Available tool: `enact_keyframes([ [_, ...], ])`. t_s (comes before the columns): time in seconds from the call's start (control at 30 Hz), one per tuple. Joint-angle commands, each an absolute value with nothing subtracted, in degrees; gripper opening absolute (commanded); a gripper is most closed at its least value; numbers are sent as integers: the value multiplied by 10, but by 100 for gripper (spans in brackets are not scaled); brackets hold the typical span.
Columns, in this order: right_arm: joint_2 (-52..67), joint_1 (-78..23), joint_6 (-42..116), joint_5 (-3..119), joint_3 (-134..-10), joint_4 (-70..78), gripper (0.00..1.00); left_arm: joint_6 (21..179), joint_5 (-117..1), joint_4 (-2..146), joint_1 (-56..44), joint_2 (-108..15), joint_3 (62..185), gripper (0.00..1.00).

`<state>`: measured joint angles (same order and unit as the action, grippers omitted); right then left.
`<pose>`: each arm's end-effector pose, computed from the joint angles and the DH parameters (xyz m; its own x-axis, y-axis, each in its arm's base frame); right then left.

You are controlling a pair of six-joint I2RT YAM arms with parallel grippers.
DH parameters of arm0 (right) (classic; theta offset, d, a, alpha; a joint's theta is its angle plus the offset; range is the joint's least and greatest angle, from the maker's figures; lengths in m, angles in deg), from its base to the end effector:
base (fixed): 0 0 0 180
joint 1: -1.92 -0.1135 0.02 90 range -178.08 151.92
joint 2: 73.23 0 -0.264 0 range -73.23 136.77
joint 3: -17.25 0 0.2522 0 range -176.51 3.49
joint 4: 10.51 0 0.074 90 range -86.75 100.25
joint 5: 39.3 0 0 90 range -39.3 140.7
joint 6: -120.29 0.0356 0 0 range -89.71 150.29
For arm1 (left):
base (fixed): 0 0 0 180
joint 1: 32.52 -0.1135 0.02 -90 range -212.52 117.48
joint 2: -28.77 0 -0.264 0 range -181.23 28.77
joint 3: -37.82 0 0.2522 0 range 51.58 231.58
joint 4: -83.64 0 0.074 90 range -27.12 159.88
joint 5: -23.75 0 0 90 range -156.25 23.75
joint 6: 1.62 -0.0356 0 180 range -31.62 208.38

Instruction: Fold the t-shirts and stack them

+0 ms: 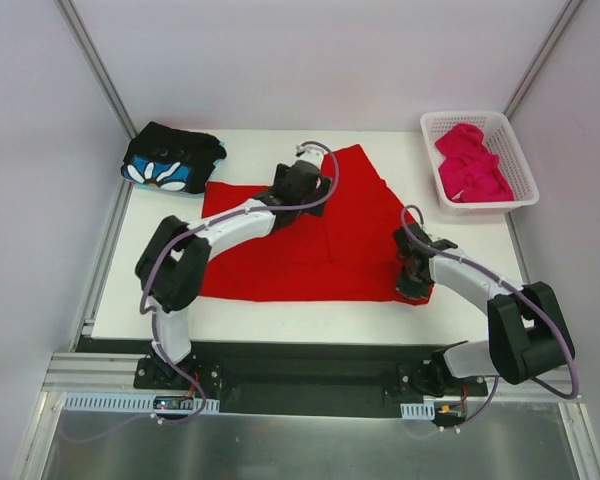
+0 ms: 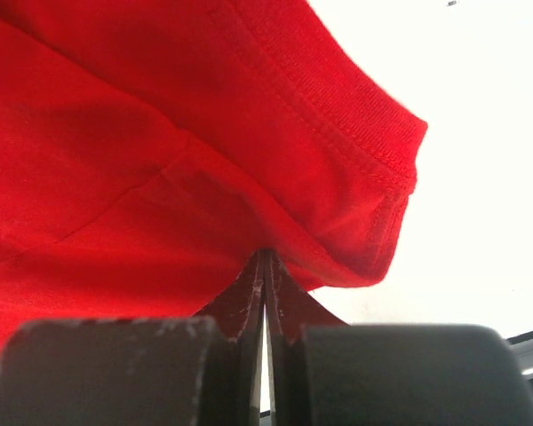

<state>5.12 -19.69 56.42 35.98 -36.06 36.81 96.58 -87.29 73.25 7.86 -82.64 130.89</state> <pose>0.2153 0.0756 0.1620 -0.9208 0.0934 -0.3787 0.1347 0.9873 -0.0839 0.3509 -0.2817 0.2284 -0.4145 0.1777 -0.8925 0.3089 0.9500 0.0457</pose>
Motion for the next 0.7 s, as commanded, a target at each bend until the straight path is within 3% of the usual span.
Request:
enact_keyframes([
  [0.0, 82, -189, 548, 351, -353, 411, 1, 987, -863, 636, 73, -712, 1290, 87],
  [0.23, 53, -204, 546, 380, -426, 444, 1, 1158, -855, 535, 71, -484, 1060, 89],
  [0.47, 42, -244, 548, 413, -524, 466, 1, 1270, -813, 384, 71, -415, 1000, 90],
  [0.67, 118, -284, 539, 462, -587, 440, 1, 1328, -784, 375, 71, -376, 932, 90],
])
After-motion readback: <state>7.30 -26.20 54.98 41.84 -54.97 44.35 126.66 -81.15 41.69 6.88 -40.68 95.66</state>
